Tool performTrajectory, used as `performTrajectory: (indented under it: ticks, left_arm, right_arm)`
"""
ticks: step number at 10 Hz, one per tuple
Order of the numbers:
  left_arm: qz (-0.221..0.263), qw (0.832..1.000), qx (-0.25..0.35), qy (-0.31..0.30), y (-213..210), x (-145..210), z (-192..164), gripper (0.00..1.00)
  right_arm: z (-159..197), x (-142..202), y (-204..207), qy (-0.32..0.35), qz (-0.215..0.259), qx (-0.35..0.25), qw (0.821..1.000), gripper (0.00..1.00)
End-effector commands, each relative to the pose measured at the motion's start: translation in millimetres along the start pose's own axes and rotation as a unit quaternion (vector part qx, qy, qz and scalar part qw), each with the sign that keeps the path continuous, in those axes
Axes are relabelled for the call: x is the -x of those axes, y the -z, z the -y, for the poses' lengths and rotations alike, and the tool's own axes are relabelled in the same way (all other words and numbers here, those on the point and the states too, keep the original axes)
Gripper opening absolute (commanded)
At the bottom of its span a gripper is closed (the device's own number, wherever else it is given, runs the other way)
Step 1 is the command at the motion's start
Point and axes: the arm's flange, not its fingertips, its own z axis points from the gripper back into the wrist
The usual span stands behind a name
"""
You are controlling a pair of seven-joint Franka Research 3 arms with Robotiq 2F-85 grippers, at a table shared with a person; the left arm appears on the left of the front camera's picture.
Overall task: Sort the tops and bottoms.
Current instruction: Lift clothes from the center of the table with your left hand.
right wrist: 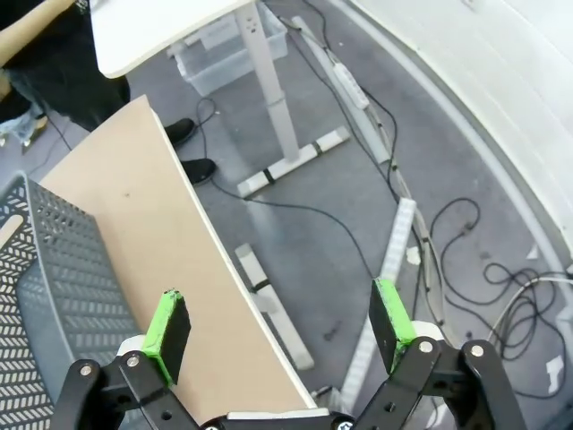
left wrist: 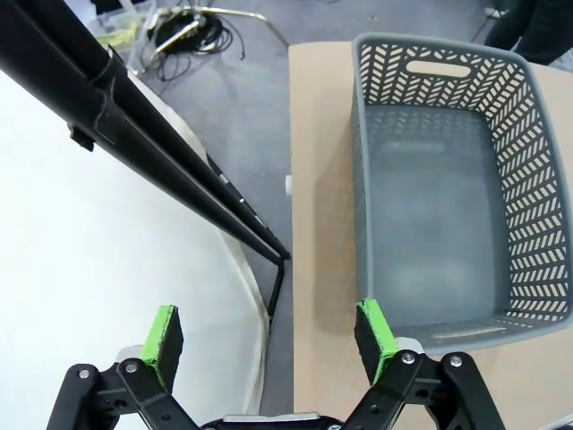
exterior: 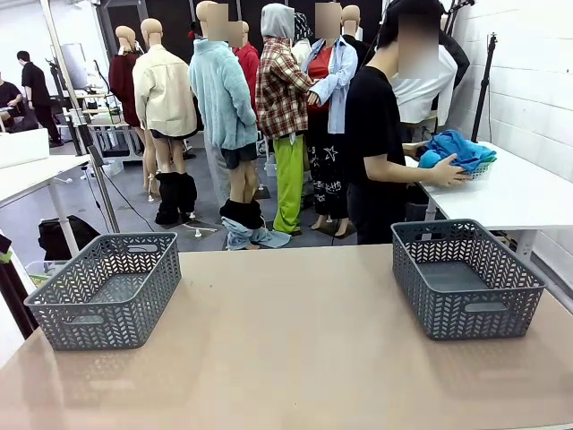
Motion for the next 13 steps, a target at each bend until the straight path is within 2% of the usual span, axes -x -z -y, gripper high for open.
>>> performTrajectory:
  ticks: [1, 13]
  left_arm:
    - [-0.006, 1.000, -0.007, 0.001, 2.1, 1.0, -0.3, 1.00]
    - [-0.006, 1.000, -0.007, 0.001, 2.1, 1.0, -0.3, 1.00]
  right_arm:
    - [-0.5, -1.5, -3.2, -0.004, -0.001, 0.006, 1.000, 1.00]
    - [-0.5, -1.5, -3.2, -0.004, -0.001, 0.006, 1.000, 1.00]
